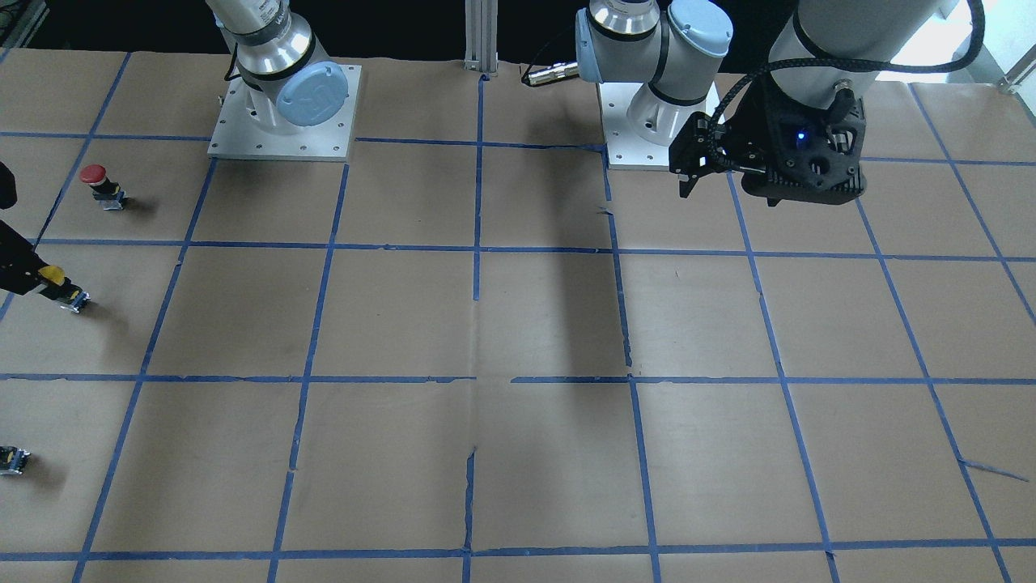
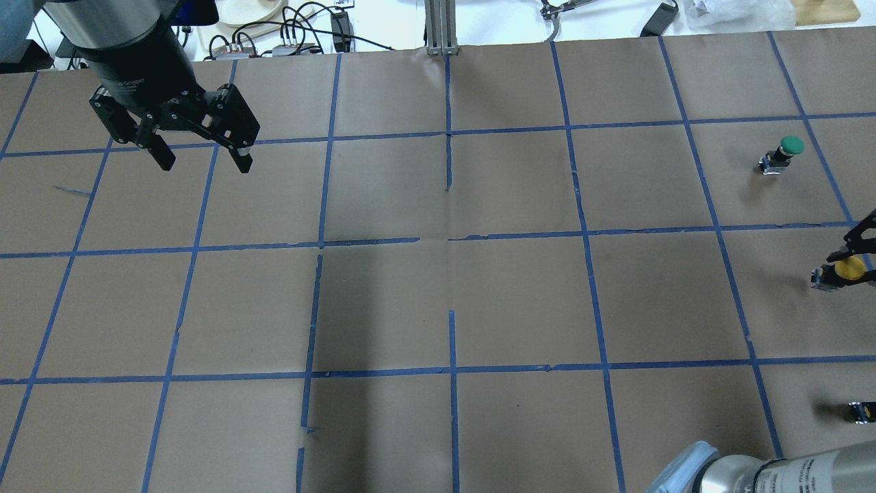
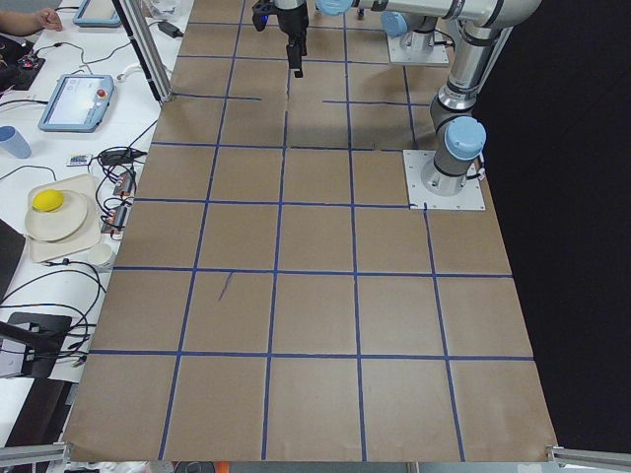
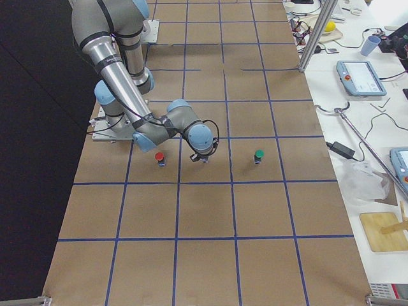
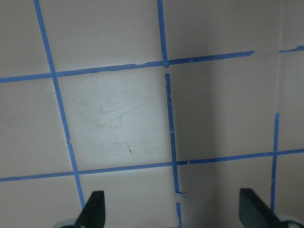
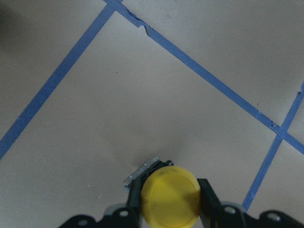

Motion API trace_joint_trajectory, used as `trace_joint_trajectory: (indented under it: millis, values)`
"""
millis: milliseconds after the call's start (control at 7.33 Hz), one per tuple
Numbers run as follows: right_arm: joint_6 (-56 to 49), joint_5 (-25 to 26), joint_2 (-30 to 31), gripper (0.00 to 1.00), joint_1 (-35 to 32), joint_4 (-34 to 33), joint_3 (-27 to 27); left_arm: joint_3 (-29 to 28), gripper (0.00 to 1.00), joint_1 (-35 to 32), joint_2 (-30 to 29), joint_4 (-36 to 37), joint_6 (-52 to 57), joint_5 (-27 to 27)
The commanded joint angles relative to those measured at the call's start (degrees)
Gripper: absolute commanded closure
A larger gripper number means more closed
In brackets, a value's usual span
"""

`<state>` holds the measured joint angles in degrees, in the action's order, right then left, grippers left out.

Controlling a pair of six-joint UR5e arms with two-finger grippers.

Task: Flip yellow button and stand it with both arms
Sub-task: 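Lower the yellow button upright onto the table with the right gripper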

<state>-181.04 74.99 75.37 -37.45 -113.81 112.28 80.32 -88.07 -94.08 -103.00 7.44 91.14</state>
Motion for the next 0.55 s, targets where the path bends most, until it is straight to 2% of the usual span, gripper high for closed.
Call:
trace_joint_trajectory:
  millis: [0, 136, 409]
  values:
    - [-0.45, -0.19, -0.31, 0.5, 0.01, 0.07, -0.04, 0.19, 0.0, -0.17, 0.47, 2.01, -0.76, 0.88]
    - [-0.45, -0.11, -0.66, 0.03, 0.01, -0.01, 0.22, 0.36, 0.0, -0.18, 0.91, 2.1, -0.76, 0.54]
    - [0.42, -0.02, 0.12, 0.0, 0.1, -0.1, -0.21, 0.19, 0.0, -0.96, 1.7, 1.83, -0.68, 0.27]
